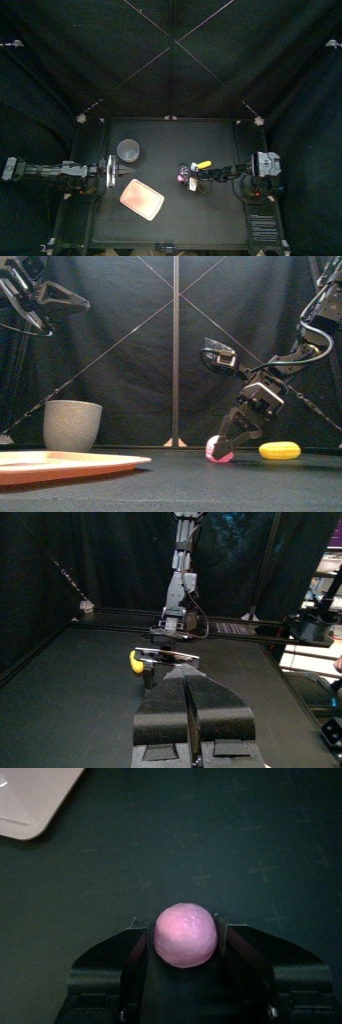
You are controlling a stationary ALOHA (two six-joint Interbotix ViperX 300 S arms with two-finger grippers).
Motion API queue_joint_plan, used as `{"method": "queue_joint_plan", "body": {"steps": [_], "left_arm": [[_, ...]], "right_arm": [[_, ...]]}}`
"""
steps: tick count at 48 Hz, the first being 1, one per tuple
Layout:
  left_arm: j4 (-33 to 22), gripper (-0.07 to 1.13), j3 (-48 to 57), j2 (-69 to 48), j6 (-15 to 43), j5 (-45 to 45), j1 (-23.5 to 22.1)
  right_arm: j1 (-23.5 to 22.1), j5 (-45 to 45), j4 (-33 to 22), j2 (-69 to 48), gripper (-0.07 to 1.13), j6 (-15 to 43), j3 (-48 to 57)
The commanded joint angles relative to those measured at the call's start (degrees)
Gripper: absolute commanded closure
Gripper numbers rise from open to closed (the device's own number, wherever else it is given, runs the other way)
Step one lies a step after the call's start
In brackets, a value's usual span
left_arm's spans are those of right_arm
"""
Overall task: Pick the pink ball then place it on the pink plate
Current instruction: Place pink ball on the pink plate
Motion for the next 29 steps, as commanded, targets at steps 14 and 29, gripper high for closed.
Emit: {"method": "queue_joint_plan", "body": {"steps": [14, 29], "left_arm": [[-0.18, 1.06, -0.79, 0.26, -0.09, -0.53, 0.18], [-0.26, 1.06, -0.79, 0.26, 0.09, -0.53, 0.26]], "right_arm": [[6.24, -0.18, -0.79, -0.44, 0.34, -0.79, -12.30], [9.76, 0.00, -2.55, 8.88, 0.34, -0.09, -26.98]]}}
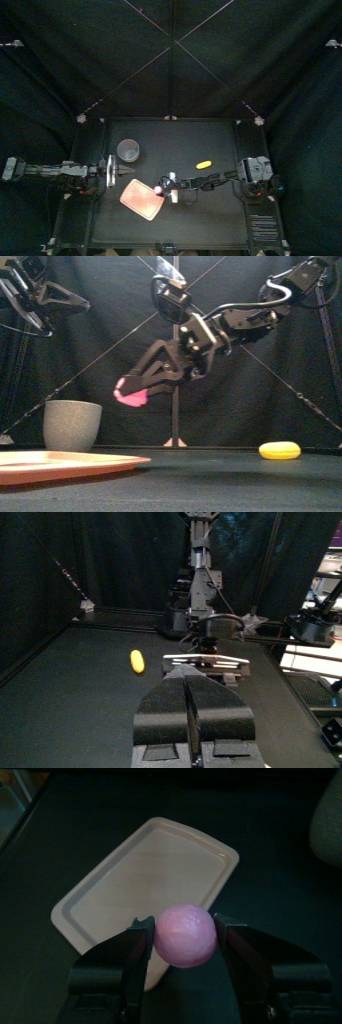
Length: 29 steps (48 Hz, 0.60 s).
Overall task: Pick the pink ball then place it on the pink plate
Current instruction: Place pink ball on the pink plate
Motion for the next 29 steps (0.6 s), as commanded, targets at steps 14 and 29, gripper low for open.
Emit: {"method": "queue_joint_plan", "body": {"steps": [14, 29], "left_arm": [[-0.09, 1.06, -0.62, 0.26, 0.00, -0.53, 0.18], [-0.09, 1.06, -0.44, 0.26, 0.18, -0.44, 0.18]], "right_arm": [[1.23, 0.09, 3.34, 9.23, 0.34, 0.88, -12.83], [2.99, 4.31, 4.39, 13.10, 0.26, 1.05, -17.14]]}}
